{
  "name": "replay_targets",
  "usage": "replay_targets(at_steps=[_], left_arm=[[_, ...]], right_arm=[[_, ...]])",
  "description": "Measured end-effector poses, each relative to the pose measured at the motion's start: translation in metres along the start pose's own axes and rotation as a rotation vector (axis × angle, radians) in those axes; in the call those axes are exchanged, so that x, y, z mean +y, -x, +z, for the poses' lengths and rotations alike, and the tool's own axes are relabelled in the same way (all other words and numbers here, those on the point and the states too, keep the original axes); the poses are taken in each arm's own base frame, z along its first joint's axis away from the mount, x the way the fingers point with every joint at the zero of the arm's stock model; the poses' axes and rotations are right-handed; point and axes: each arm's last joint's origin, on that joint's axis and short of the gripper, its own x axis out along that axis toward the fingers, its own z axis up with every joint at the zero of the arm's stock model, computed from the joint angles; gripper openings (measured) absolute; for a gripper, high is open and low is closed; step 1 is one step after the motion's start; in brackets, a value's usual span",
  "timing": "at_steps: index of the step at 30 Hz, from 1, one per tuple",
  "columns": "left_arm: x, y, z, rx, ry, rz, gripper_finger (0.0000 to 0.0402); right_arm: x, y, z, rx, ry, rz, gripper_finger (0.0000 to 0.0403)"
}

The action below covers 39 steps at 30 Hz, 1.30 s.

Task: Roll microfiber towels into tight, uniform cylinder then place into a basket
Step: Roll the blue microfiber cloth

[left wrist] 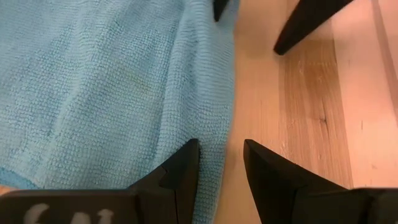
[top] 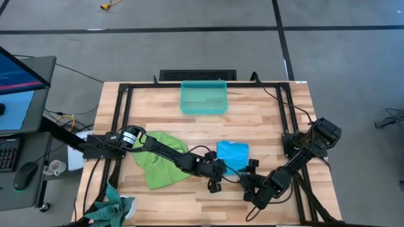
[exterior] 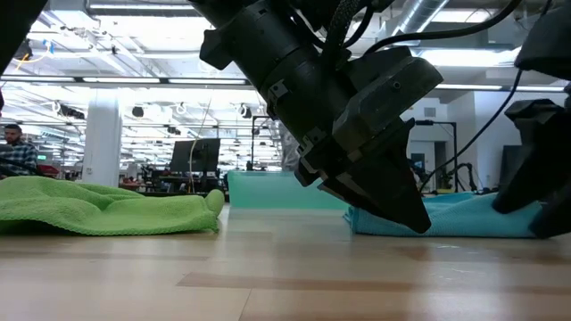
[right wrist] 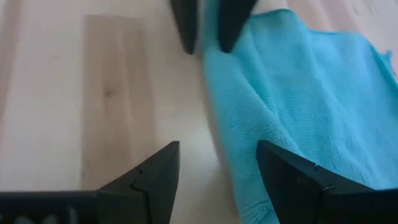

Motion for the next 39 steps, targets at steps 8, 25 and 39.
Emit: replay_targets(at_steps=[8, 25, 39], left_arm=[[0.0, 0.0, 0.0, 0.001, 0.0, -0.001, 0.0123], [-0.011, 0.01, 0.013, 0.011, -0.083, 0.073, 0.0123], [-0.069, 0.034, 0.002, -0.045, -0.33, 0.201, 0.0123]], right_arm=[[-0.016, -0.007, -0.001, 0.065, -0.127, -0.101, 0.0239], [-0.038, -0.029, 0.015, 0.206, -0.243, -0.066, 0.0239], [-0.039, -0.03, 0.015, 0.218, -0.254, -0.059, 0.0239]])
